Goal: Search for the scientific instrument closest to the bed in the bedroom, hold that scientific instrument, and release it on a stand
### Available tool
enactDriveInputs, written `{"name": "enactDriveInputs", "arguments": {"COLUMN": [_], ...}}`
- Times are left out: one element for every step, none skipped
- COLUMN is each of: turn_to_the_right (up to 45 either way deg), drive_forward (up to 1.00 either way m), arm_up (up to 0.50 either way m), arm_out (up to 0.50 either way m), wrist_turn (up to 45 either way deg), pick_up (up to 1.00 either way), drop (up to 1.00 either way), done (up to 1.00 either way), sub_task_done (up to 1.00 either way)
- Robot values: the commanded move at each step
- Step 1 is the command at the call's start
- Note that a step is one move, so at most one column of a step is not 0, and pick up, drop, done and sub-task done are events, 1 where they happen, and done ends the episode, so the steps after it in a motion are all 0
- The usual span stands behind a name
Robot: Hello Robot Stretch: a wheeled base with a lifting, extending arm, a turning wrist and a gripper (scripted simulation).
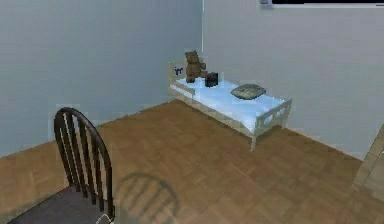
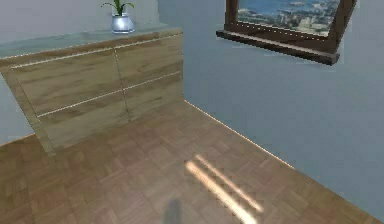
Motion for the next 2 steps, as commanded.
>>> {"name": "enactDriveInputs", "arguments": {"turn_to_the_right": [3.0, 0.0], "drive_forward": [0.00, 0.80], "arm_up": [0.00, 0.00], "arm_out": [0.00, 0.00], "wrist_turn": [0.0, 0.0], "pick_up": [0.00, 0.00], "drop": [0.00, 0.00], "done": [0.00, 0.00], "sub_task_done": [0.00, 0.00]}}
